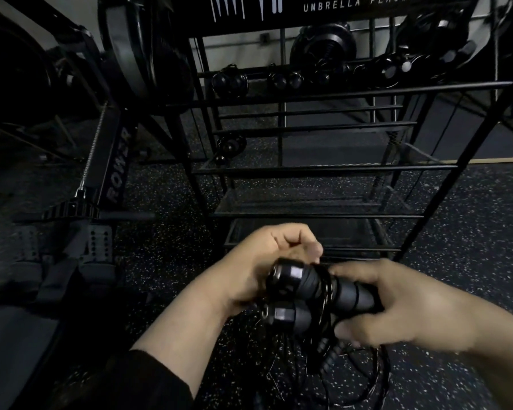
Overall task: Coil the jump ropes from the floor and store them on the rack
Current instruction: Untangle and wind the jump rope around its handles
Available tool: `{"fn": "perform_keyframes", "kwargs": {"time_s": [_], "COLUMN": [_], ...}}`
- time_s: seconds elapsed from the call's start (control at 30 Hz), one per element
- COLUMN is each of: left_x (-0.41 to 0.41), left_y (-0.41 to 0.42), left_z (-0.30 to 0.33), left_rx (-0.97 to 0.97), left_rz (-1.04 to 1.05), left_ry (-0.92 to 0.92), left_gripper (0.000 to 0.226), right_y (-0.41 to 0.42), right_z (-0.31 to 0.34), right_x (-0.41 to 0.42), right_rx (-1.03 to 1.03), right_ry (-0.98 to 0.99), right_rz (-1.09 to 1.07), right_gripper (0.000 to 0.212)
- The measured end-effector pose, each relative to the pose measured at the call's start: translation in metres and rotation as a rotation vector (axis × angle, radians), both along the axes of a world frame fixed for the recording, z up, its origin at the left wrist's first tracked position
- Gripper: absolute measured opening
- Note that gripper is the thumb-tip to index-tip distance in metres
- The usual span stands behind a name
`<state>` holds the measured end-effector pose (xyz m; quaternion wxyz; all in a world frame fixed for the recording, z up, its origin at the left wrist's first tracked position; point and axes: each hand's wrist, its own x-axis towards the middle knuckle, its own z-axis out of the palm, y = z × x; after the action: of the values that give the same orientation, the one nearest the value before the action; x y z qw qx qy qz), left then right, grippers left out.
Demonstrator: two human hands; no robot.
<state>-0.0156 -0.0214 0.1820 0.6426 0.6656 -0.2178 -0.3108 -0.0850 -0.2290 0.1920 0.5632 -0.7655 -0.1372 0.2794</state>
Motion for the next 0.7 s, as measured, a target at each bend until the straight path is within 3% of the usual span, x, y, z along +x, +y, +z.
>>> {"fn": "perform_keyframes", "kwargs": {"time_s": [0.1, 0.17, 0.3, 0.37, 0.5, 0.6, 0.7], "left_x": [-0.005, -0.011, -0.011, -0.009, -0.007, -0.009, -0.016], "left_y": [-0.003, -0.003, -0.012, -0.014, -0.016, -0.018, -0.017], "left_z": [-0.004, -0.006, -0.009, -0.011, -0.016, -0.009, 0.006], "left_rx": [-0.037, -0.004, 0.076, 0.156, 0.578, 0.842, 0.973], "left_rz": [0.093, 0.144, 0.216, 0.2, 0.123, 0.043, -0.078], "left_ry": [0.051, 0.023, 0.133, 0.113, -0.244, -0.53, -0.68], "left_gripper": [0.045, 0.059, 0.036, 0.031, 0.036, 0.032, 0.028], "right_y": [-0.008, -0.009, -0.008, -0.014, -0.017, -0.012, -0.013], "right_z": [0.002, 0.004, 0.002, 0.001, -0.011, -0.017, -0.017], "right_x": [0.002, 0.003, 0.007, 0.01, 0.013, 0.016, 0.019], "right_rx": [0.108, 0.116, 0.151, 0.062, -0.37, -0.466, -0.603], "right_ry": [0.013, 0.012, -0.049, -0.096, -0.165, -0.13, -0.165], "right_rz": [-0.167, -0.246, -0.487, -0.582, -0.596, -0.571, -0.511], "right_gripper": [0.045, 0.044, 0.025, 0.028, 0.064, 0.047, 0.021]}}
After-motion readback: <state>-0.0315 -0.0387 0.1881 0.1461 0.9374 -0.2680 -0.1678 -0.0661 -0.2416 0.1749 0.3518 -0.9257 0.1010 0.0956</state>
